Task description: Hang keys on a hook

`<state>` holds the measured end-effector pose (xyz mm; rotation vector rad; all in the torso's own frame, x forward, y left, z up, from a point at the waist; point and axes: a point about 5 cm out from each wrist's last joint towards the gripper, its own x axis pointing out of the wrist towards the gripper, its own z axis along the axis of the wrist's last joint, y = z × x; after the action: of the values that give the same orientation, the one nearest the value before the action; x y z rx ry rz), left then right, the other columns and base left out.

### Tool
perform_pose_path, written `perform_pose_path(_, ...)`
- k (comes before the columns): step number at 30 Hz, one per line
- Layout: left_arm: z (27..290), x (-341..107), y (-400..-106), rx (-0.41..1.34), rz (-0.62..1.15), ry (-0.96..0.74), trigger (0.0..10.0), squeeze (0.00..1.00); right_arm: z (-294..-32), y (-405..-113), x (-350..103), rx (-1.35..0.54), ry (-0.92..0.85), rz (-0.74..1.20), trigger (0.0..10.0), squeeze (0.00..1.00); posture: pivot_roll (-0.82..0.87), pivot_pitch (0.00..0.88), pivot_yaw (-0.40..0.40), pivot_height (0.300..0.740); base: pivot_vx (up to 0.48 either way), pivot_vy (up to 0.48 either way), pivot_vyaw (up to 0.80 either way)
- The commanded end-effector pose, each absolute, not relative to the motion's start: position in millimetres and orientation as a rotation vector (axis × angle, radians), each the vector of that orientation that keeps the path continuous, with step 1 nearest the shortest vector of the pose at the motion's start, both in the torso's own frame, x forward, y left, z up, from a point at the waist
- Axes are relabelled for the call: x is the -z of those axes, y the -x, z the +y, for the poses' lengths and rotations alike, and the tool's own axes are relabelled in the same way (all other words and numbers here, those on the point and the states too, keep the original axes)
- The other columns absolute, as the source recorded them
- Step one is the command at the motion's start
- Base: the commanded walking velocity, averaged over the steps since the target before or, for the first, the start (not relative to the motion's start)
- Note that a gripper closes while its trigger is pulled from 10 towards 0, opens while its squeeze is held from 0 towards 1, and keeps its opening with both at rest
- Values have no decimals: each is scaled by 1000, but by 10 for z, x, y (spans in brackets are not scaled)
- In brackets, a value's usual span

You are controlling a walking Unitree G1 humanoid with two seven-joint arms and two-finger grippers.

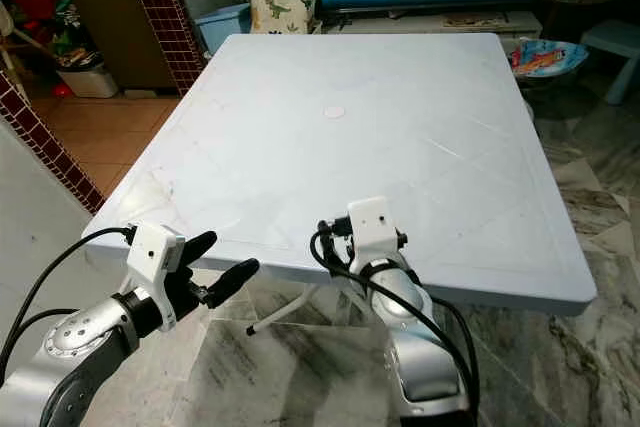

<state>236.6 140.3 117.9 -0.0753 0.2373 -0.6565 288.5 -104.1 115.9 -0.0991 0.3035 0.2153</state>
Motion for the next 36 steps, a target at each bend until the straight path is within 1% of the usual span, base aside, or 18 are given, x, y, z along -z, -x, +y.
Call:
perform_pose_path(1, 1414, -1164, -2356, 658, 253, 69, 10000, 0, -1033, -2901, -1126, -200, 89, 334, 10000, 0, 32, 61, 98, 740, 0, 0, 0)
perform_pose_path(4, 1362, -1170, -2340, 689, 257, 86, 10000, 0, -1057, -2969, -1130, -164, 70, 355, 10000, 0, 33, 62, 96, 740, 0, 0, 0)
perform_pose_path(12, 1307, -1150, -2292, 750, 288, 99, 10000, 0, -1033, -2945, -1040, -173, 31, 412, 10000, 0, 32, 62, 95, 740, 0, 0, 0)
perform_pose_path(16, 1288, -1133, -2256, 782, 312, 110, 10000, 0, -1010, -2947, -1020, -180, 34, 420, 10000, 0, 30, 65, 95, 740, 0, 0, 0)
perform_pose_path(25, 1249, -1125, -2195, 852, 354, 145, 10000, 0, -920, -3051, -1056, -197, 30, 409, 10000, 0, 35, 62, 92, 740, 0, 0, 0)
perform_pose_path(30, 1204, -1121, -2136, 909, 398, 207, 10000, 0, -890, -3085, -1039, -204, 34, 408, 10000, 0, 36, 61, 91, 740, 0, 0, 0)
perform_pose_path(34, 1191, -1121, -2128, 920, 401, 205, 10000, 0, -874, -3090, -1021, -205, 30, 416, 10000, 0, 36, 61, 91, 740, 0, 0, 0)
perform_pose_path(35, 1185, -1123, -2128, 922, 402, 205, 10000, 0, -868, -3095, -1015, -205, 29, 420, 8353, 0, 33, 61, 91, 740, 0, 0, 0)
perform_pose_path(36, 1180, -1124, -2128, 924, 402, 205, 10000, 0, -855, -3100, -1016, -206, 19, 421, 0, 0, 33, 61, 91, 740, 0, 0, 0)
